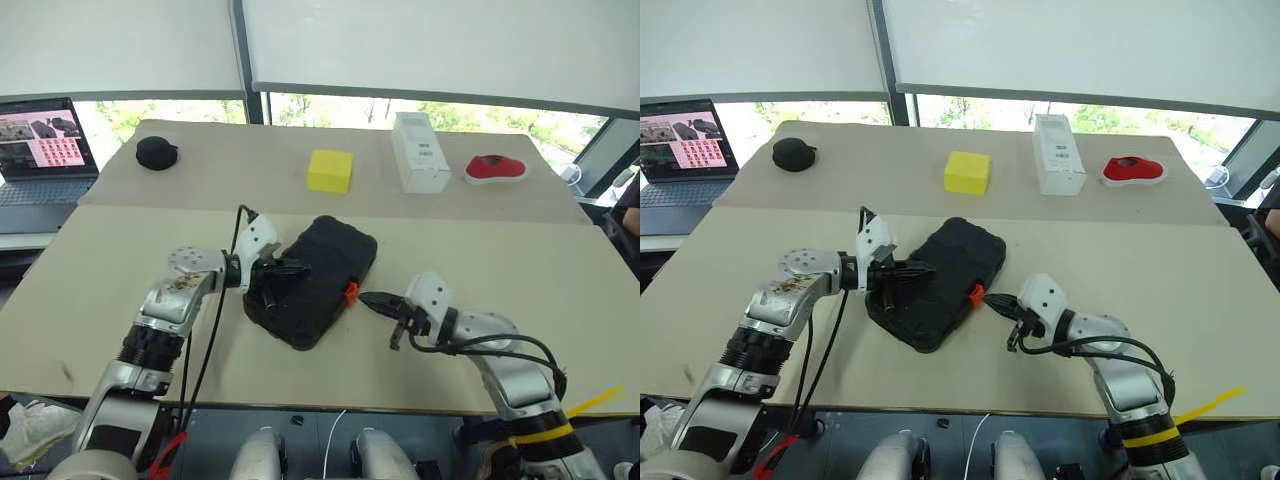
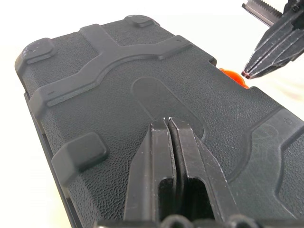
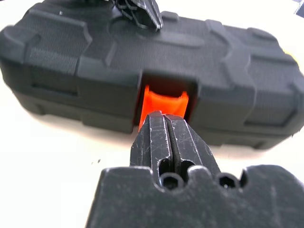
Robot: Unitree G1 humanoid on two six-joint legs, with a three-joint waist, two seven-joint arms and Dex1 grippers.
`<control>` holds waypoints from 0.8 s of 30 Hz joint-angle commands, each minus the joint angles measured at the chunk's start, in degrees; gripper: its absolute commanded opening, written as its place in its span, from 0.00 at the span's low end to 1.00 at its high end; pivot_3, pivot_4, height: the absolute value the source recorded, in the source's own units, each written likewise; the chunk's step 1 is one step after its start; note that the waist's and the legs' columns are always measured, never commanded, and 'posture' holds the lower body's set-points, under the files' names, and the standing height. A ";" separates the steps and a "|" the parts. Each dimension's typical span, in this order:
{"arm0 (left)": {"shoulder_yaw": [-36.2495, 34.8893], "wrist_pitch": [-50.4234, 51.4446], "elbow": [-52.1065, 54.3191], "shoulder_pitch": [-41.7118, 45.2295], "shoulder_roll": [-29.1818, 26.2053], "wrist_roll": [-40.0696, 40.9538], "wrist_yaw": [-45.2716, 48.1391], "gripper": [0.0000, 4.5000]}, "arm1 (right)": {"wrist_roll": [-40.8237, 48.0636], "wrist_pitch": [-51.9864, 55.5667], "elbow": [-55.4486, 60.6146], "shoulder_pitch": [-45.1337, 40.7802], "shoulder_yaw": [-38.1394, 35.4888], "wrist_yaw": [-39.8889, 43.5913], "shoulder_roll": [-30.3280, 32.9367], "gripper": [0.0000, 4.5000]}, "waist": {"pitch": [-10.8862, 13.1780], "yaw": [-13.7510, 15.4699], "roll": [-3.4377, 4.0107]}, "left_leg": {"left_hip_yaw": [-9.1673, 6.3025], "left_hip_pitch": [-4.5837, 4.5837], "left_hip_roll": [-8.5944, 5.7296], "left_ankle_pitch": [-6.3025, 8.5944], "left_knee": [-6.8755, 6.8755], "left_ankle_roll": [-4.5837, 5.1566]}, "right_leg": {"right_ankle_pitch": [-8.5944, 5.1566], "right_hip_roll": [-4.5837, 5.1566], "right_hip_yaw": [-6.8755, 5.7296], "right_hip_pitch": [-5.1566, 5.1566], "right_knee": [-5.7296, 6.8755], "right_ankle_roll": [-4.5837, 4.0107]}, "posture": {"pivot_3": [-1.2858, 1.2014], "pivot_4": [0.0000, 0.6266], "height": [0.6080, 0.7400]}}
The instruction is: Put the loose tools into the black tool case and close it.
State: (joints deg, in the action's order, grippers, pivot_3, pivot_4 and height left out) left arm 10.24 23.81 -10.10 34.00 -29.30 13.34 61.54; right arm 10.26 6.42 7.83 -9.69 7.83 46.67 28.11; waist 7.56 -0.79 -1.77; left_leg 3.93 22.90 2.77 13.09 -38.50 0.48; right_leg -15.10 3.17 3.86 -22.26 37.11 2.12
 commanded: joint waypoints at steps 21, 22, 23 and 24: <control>4.05 0.54 -0.85 -5.02 -0.50 -3.05 0.25 0.03 | -5.97 1.60 -4.10 -7.70 4.32 0.61 -2.09 0.00 | 0.03 -0.24 0.04 | 0.00 0.00 0.00 0.00 0.15 0.00 | -0.01 0.00 0.01 -0.05 -0.05 -0.01 | 0.52 0.24 1.00; 3.96 0.63 -0.83 -5.06 -0.43 -2.93 0.22 0.03 | -5.74 2.77 -3.24 -7.58 4.09 1.06 -1.35 0.00 | 0.03 -0.23 0.04 | 0.01 0.00 0.00 0.00 0.15 0.00 | -0.01 0.01 0.01 -0.06 -0.05 -0.01 | 0.52 0.24 1.00; 3.88 0.70 -0.82 -5.10 -0.38 -2.84 0.19 0.03 | -5.54 3.97 -2.44 -7.46 3.91 1.48 -0.62 0.00 | 0.03 -0.21 0.05 | 0.01 0.00 0.00 0.00 0.15 0.00 | -0.01 0.01 0.02 -0.06 -0.05 -0.01 | 0.52 0.24 1.00; 3.84 0.74 -0.81 -5.12 -0.36 -2.80 0.18 0.03 | -5.44 4.93 -1.72 -7.35 3.85 2.00 0.15 0.00 | 0.03 -0.21 0.05 | 0.00 0.00 0.00 0.00 0.16 0.00 | -0.01 0.01 0.01 -0.06 -0.06 -0.01 | 0.52 0.24 1.00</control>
State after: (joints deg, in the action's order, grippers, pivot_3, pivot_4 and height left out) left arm 10.20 22.62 -8.39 32.06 -29.72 12.89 61.40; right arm 3.53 9.99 2.14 -15.62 12.98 47.88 27.43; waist 7.59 -1.00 -1.72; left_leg 3.93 22.89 2.77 13.09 -38.32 0.48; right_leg -15.10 3.18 3.88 -22.32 37.04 2.11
